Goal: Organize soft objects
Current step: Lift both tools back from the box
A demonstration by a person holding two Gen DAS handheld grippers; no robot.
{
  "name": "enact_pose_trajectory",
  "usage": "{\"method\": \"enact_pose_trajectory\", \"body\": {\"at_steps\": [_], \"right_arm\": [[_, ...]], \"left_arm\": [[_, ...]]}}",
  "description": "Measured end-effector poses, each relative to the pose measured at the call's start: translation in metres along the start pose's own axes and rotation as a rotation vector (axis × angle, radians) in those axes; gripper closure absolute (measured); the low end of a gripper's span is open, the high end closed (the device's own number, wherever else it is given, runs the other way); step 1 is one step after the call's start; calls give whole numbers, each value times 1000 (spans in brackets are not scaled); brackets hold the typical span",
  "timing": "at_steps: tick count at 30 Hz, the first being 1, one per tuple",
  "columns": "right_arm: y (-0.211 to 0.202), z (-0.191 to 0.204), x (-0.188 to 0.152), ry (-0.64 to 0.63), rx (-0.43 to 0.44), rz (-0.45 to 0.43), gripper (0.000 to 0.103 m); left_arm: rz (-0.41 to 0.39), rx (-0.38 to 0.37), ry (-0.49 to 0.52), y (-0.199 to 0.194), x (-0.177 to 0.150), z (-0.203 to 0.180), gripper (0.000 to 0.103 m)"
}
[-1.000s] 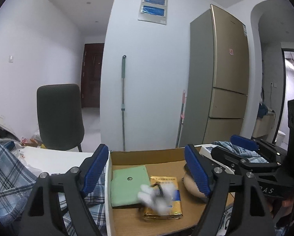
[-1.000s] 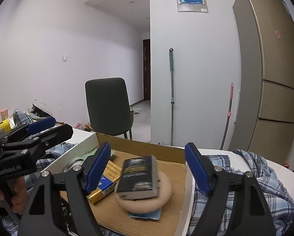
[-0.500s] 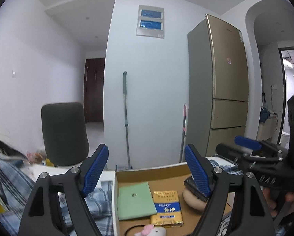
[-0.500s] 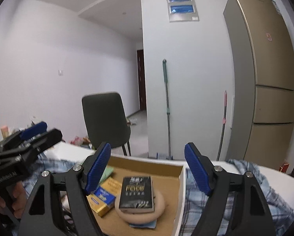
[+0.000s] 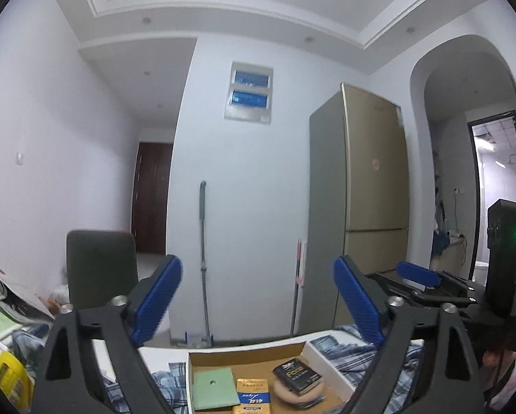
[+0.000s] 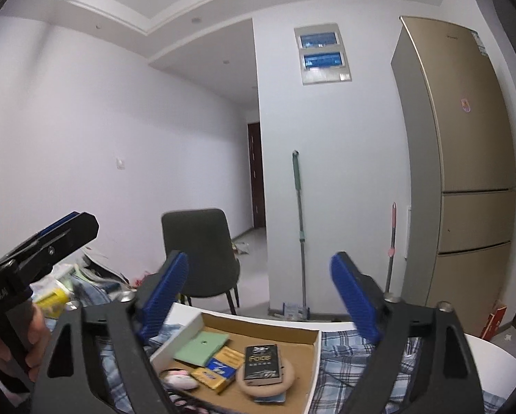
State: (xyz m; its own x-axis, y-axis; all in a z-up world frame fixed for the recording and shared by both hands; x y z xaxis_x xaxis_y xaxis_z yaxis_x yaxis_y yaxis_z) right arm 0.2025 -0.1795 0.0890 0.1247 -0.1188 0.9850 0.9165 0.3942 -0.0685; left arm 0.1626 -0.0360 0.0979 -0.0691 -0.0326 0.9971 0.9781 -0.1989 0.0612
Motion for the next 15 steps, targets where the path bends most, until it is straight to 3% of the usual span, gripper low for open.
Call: {"method": "enact_pose_trajectory", "body": {"at_steps": [5,15], "right_arm": [[-34,7,-3,28,18,-12,1],[-58,7,-44,37,12,8,1]], "left_arm": [[-29,2,21,-36,8,-9,0],[38,23,7,-77,-37,-7,0]]}}
Point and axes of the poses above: each gripper's, at about its wrist camera, not at the fingertips, and y roughly the way its jaws point, z to its left, x to its top, the point moved 8 cm from there along y, roughly the way its jaws point, and after that the axes turned 5 degrees about y, right-handed, at the moved point
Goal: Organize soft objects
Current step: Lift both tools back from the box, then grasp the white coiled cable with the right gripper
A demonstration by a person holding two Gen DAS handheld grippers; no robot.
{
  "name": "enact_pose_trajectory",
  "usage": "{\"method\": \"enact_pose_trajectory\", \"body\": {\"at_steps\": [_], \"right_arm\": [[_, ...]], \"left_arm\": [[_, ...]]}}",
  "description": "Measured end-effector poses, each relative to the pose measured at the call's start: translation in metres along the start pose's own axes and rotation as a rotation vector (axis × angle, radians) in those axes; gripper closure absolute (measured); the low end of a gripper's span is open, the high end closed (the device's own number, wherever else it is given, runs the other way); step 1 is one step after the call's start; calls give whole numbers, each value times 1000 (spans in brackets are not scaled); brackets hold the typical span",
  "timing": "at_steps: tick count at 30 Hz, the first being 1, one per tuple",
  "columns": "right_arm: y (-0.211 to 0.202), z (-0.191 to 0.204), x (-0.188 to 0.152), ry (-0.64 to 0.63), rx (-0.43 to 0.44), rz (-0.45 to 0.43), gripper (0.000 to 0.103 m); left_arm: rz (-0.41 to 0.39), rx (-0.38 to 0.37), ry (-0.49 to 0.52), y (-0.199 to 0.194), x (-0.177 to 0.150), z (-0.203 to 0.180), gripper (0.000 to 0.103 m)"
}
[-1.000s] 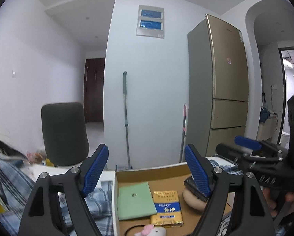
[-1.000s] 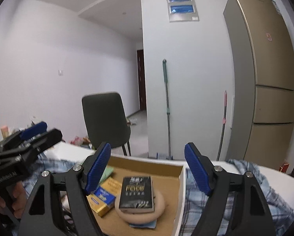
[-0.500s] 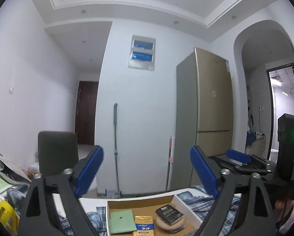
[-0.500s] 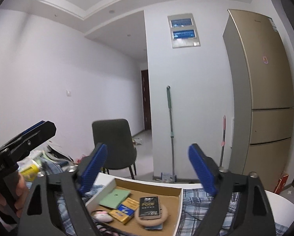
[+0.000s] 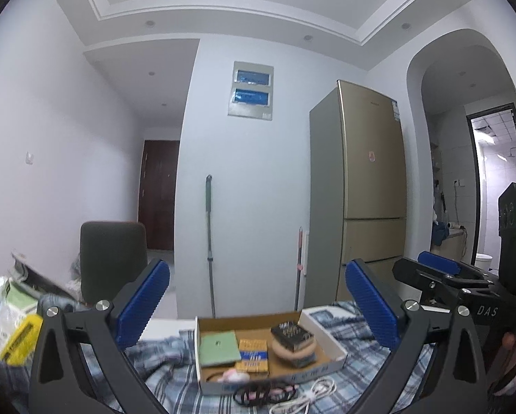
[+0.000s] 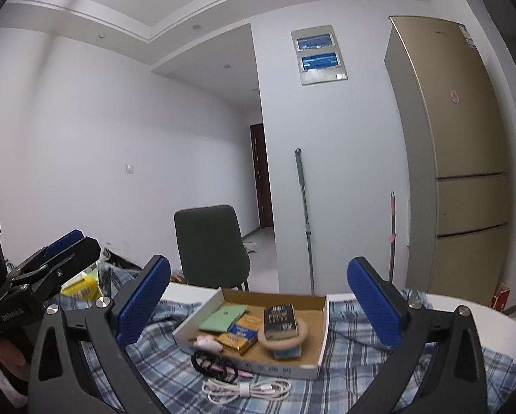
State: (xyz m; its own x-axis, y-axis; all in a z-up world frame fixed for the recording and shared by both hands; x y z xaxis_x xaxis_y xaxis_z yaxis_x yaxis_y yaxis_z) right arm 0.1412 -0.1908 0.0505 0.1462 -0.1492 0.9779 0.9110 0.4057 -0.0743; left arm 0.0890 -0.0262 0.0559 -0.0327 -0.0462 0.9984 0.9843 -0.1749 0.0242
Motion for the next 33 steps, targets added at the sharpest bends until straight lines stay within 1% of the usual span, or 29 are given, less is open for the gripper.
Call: {"method": "enact_pose_trajectory", "body": {"at_steps": [3,6,8,10,16,20,23,25,26,28,29,30,32,33], "right_arm": [[3,-7,-19,-14,-16,12,1],[6,-11,-37,-48,-30,28,1],[8,-9,-45,-63,-22,44,1],[10,-6,-48,-78,-18,55,1],[15,-11,-53,-71,-24,81,1],[15,-12,-53,-64,-27,82,1],[15,-11,-52,-66,-21,82,1],[18,-13,-52,-58,-13,102,1],[21,-14,-53,-52,-11,120,1],[31,-15,-57,-25,11,201,1],[37,-15,-60,-5,32,252,1],[43,-15,-63,15,46,303,1],[55,-16,-71,36,48,403,1],[63,-17,-76,46,46,469,1]], "left_arm": [[41,4,-16,6,-20,2,0],[62,11,-17,9,-39,5,0],[90,17,-9,12,-52,9,0],[119,3,-33,18,-58,11,0],[132,8,-45,22,-61,14,0],[130,11,-44,23,-62,14,0],[139,16,-50,24,-63,16,0],[146,20,-53,26,-64,17,0],[156,24,-53,28,-65,18,0],[201,47,-40,35,-70,18,0],[221,50,-37,38,-72,18,0],[244,33,-45,41,-75,17,0],[276,30,-57,46,-80,19,0],[291,23,-64,47,-82,19,0]]}}
Point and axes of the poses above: each gripper's, at about its wrist camera, not at the fingertips, and y roughly the way its jaws point, z to its left, x to its top, the point moved 8 cm from there along y, roughly the way its jaws point, and after that the axes turned 5 degrees about y, right-handed, at the moved point
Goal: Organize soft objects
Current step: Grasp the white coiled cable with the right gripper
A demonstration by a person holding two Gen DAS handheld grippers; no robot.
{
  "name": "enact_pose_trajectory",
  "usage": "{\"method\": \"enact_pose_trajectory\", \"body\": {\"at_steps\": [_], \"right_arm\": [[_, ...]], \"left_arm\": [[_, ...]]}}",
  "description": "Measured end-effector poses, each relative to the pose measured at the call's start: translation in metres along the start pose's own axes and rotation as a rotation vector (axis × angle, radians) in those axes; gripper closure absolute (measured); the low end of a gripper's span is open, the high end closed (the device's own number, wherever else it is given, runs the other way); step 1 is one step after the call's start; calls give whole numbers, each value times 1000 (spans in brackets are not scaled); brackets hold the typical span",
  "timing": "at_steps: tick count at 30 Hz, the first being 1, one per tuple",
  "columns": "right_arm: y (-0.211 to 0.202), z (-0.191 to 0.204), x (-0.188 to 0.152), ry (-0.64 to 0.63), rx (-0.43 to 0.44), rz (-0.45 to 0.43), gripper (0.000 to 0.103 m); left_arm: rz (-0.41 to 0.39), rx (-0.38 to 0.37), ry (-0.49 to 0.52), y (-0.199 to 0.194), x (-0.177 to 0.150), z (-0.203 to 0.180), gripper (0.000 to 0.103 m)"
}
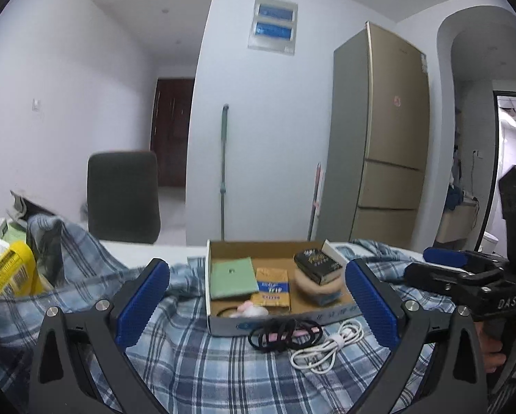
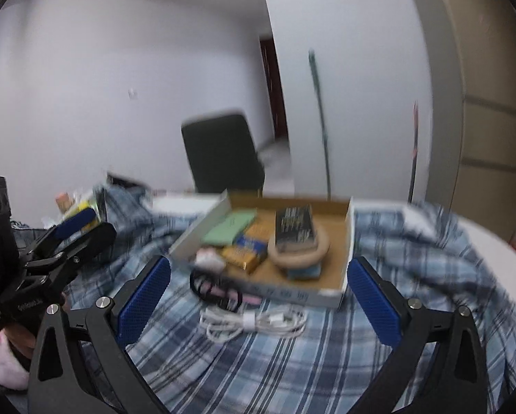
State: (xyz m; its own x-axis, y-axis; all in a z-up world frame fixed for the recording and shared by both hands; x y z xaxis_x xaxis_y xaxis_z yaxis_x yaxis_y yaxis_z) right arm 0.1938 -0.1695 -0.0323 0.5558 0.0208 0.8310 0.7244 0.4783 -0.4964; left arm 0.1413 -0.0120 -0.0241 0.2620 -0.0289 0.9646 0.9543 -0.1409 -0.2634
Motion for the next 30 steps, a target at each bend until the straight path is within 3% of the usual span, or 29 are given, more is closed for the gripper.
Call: {"method": "enact_pose_trajectory", "body": {"at_steps": [6,9,12,14,18,20,25,30], "right_arm": [[43,-6,-22,46,12,222,1],[60,-7,-32,38,5,283,2],[75,-4,-40,34,36,337,13],[83,-3,-43,40,54,363,27],[96,-4,-51,26,55,412,42],[101,-4,-53,22,53,439,55],[107,-8,-60,5,34,485,66],[96,-8,-65,-18,27,521,69]], "left_arm": [[81,-11,-18,12,-10,2,0],[95,-7,-25,15,-13,3,0],[95,-7,-32,14,-13,4,0],[100,-7,-39,16,-14,6,0],[107,-6,-49,17,-15,7,0],[109,-12,-56,17,-16,8,0],[109,-20,-48,16,-15,5,0],[111,-20,-59,16,-16,6,0]]}}
Point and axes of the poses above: each gripper's, at about its wrist camera, not at the fingertips, and y roughly the way its jaws point, z to its left, x to its top, the point moved 8 cm from there along y, roughly the way its jaws point, and after that the axes turned 5 degrees about y, right-handed, at the moved point
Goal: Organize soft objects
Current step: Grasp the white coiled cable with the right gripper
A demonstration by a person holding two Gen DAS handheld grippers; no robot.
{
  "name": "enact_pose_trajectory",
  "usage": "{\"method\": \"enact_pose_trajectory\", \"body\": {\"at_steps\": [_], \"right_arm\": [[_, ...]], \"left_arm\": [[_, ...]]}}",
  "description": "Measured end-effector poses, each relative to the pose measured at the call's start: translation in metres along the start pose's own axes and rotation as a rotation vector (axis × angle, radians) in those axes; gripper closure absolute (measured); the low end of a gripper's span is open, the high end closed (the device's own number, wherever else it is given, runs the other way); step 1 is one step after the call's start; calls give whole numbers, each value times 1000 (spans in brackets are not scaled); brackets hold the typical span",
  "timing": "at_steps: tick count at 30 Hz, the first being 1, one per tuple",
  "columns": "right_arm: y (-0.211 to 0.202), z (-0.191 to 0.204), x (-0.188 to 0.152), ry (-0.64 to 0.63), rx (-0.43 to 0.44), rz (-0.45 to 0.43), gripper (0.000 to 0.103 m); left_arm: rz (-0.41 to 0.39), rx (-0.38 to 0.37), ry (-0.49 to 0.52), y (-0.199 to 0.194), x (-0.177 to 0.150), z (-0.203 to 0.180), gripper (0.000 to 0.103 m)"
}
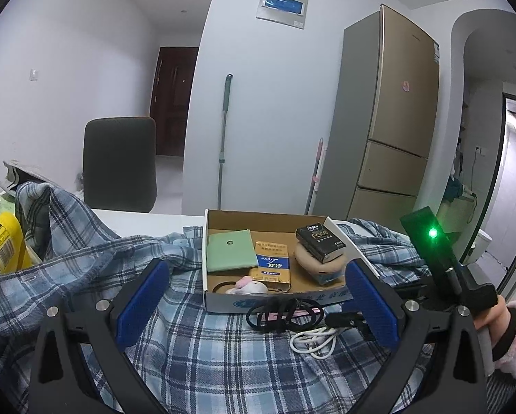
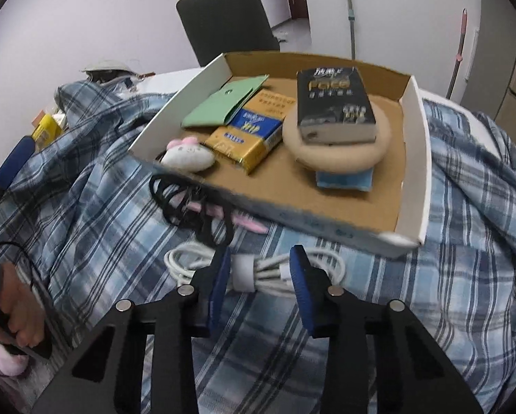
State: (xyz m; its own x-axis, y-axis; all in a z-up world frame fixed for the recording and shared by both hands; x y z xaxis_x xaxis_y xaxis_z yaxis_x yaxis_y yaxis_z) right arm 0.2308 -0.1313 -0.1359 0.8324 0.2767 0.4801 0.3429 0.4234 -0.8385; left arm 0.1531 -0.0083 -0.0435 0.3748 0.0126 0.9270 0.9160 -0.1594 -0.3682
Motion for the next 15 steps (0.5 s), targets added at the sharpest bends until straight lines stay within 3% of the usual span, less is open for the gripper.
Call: {"method": "enact_pose_trajectory", "body": {"at_steps": [6,15], "right_arm": [[-11,7,-22,-45,1,52,69],[-24,9,-63,-105,-70,119,69]], "left_arm": [[1,1,-4,0,0,1,0],[-10,0,11,-3,1,-1,0]]}}
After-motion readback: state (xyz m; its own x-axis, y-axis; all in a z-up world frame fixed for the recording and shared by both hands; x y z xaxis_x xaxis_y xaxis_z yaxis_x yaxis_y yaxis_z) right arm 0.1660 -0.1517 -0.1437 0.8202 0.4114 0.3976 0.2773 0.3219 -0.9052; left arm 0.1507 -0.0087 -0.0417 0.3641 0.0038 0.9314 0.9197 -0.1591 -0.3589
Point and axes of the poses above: each gripper's, at about its wrist camera, not at the fingertips, and y roughly the way its jaws point, z to its left, x to its top, the point moved 8 cm from there along y, roughly the way its jaws point, and after that the axes turned 5 degrees about y, right-handed, at the moved point
